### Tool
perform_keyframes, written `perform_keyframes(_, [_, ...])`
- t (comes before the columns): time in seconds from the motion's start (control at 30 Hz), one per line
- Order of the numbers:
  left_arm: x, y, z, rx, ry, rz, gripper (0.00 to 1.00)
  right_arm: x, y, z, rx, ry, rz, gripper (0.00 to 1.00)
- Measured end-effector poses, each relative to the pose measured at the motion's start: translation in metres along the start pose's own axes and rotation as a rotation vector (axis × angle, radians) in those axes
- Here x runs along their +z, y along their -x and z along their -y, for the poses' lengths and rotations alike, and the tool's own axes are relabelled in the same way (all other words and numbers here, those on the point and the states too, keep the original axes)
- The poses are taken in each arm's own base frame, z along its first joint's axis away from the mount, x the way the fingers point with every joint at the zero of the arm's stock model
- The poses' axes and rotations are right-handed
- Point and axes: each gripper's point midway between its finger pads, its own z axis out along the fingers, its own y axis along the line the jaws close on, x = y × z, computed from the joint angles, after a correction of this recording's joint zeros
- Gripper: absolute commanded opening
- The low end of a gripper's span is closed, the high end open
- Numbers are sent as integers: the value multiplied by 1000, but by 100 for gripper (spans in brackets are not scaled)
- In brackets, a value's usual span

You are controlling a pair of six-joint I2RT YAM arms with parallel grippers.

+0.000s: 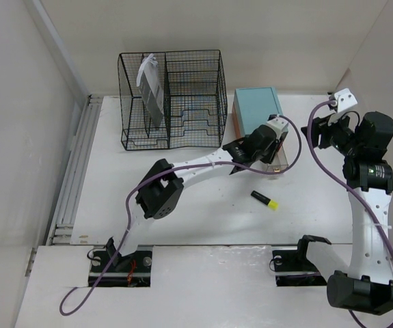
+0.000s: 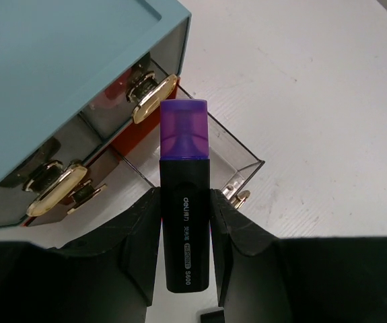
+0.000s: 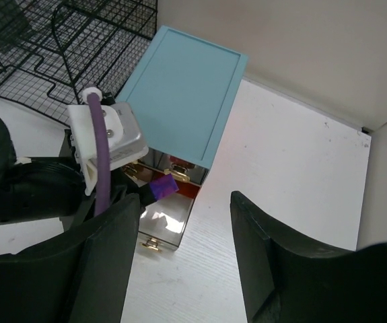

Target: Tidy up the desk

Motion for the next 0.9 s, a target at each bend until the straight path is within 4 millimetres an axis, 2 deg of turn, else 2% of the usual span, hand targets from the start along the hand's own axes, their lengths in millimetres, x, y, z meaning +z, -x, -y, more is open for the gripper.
perform_keyframes(0.23, [13, -16, 1, 0, -9, -55, 2, 0, -1, 3, 0, -20, -6, 63])
perform_keyframes(0.47, [19, -23, 5, -1, -26, -78, 9, -2, -1, 6, -2, -35, -7, 63])
perform_keyframes(0.5, [20, -23, 5, -2, -27, -77, 11, -2, -1, 6, -1, -38, -9, 63])
perform_keyframes(0.53, [22, -24, 5, -2, -27, -78, 20, -2, -2, 6, -2, -40, -8, 63])
perform_keyframes(0.7, [30, -31, 1, -4, -21, -92, 39, -1, -6, 7, 1, -46, -17, 63])
perform_keyframes(0.9, [34, -37, -12, -17, 1, -110, 49, -2, -6, 7, 1, -48, -17, 63])
